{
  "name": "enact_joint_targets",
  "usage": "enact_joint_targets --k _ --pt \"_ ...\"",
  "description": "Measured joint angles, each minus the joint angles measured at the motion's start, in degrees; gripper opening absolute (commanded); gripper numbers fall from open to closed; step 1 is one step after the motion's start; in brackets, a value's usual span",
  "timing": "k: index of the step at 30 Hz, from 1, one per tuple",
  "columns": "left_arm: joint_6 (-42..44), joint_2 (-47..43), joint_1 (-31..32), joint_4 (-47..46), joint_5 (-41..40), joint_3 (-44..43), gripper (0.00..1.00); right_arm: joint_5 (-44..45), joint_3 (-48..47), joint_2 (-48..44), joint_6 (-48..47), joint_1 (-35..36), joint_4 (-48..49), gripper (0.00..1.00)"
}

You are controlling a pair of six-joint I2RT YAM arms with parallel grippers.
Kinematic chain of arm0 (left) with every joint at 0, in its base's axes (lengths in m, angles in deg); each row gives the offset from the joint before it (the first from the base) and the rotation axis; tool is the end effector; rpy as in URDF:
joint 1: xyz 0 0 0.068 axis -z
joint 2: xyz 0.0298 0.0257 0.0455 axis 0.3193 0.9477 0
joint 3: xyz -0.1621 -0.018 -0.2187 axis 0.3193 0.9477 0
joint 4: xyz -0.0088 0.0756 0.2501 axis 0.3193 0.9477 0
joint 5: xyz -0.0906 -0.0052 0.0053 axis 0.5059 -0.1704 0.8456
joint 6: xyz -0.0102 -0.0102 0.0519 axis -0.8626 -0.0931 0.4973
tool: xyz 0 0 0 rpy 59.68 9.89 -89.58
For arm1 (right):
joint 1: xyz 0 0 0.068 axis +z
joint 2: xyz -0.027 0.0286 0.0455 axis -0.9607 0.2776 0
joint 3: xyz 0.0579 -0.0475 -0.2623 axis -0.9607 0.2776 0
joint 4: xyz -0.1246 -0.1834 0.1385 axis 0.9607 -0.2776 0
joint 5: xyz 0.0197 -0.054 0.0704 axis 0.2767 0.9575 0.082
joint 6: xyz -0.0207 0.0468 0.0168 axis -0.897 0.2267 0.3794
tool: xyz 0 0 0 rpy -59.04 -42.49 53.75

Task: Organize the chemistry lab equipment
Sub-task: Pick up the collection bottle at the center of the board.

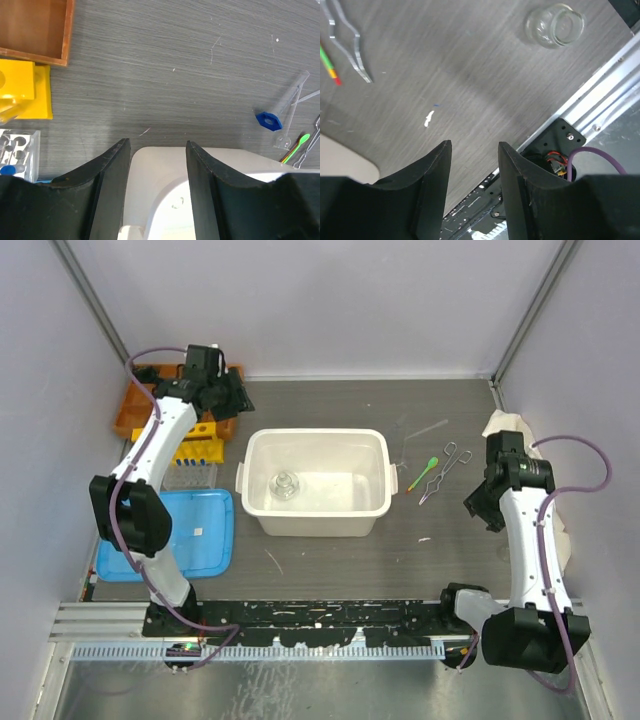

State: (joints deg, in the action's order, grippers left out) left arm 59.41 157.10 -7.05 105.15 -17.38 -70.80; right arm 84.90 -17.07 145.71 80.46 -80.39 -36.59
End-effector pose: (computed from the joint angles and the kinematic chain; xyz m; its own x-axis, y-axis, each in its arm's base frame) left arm 0.3892 -0.0821 0.3454 -0.7125 -0.3491 -0.6086 -0.1117 0.9128 -0.3928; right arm 0.1701 -0.0301 0.3233 -0.6025 0.6690 -0.4352 0.7463 0.6655 -0.0103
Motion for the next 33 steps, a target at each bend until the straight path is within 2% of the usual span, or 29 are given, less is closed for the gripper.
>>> enact_joint_targets --k 12,21,33 --pt "-1.5 4.1 -2.6 0.5 2.7 -6.4 0.49 0.6 7.1 0.3 -5.1 -9.8 4.2 0.46" --pt "-2.1 4.9 -3.4 0.9 3.7 -6.4 0.49 -2.5 7.1 5.2 -13.4 -24.8 10.3 0.45" --pt "-2.1 7.4 -3.5 1.7 4.0 -7.6 0.49 -2.8 9.5 7.8 -16.1 -29.7 14.5 0.45"
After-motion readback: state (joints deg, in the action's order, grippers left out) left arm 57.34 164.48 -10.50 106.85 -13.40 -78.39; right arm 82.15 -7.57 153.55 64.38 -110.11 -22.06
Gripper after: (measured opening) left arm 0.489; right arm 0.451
